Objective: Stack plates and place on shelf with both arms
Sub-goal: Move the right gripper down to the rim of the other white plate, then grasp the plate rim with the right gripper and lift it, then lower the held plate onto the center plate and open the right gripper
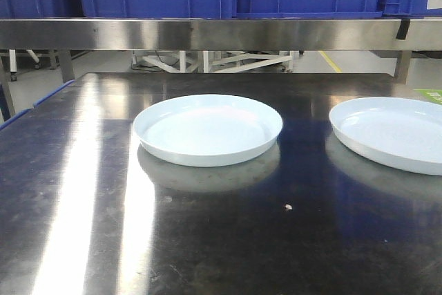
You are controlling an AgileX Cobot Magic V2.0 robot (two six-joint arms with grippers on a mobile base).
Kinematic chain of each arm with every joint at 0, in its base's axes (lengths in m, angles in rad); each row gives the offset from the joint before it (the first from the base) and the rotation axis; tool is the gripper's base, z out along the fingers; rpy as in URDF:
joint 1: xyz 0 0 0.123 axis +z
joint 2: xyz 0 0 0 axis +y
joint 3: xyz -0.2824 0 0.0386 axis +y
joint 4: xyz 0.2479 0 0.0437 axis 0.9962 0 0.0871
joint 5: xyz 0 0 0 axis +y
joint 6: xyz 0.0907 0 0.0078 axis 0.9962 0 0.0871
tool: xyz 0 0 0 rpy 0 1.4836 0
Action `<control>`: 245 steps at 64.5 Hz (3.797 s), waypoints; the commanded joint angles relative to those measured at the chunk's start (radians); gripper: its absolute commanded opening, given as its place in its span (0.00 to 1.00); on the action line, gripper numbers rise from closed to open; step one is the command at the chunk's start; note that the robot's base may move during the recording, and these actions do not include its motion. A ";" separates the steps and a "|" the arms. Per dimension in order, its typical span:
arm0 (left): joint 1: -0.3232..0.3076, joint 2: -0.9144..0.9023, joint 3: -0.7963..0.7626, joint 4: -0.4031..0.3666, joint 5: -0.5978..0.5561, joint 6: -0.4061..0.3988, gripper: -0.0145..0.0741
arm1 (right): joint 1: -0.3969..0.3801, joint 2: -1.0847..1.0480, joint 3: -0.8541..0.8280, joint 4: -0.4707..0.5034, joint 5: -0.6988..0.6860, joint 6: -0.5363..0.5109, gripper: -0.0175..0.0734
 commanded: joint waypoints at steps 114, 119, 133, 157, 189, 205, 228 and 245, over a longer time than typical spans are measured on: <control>0.000 0.003 -0.029 -0.010 -0.075 -0.006 0.26 | -0.136 1.396 -0.997 -0.049 0.562 -0.130 0.64; 0.000 0.003 -0.029 -0.010 -0.075 -0.006 0.26 | -0.136 1.407 -0.997 -0.049 0.561 -0.132 0.64; 0.000 0.003 -0.029 -0.010 -0.075 -0.006 0.26 | -0.136 1.423 -0.997 -0.040 0.560 -0.132 0.55; 0.000 0.003 -0.029 -0.010 -0.075 -0.006 0.26 | -0.137 1.414 -1.100 -0.013 0.642 -0.132 0.25; 0.000 0.003 -0.029 -0.010 -0.075 -0.006 0.26 | -0.101 1.305 -1.206 0.302 0.665 -0.166 0.25; 0.000 0.003 -0.029 -0.010 -0.075 -0.006 0.26 | 0.081 1.344 -1.205 0.359 0.559 -0.175 0.25; 0.000 0.003 -0.029 -0.010 -0.075 -0.006 0.26 | 0.286 1.472 -1.205 0.371 0.469 -0.135 0.25; 0.000 0.003 -0.029 -0.010 -0.075 -0.006 0.26 | 0.311 1.524 -1.205 0.369 0.448 -0.119 0.33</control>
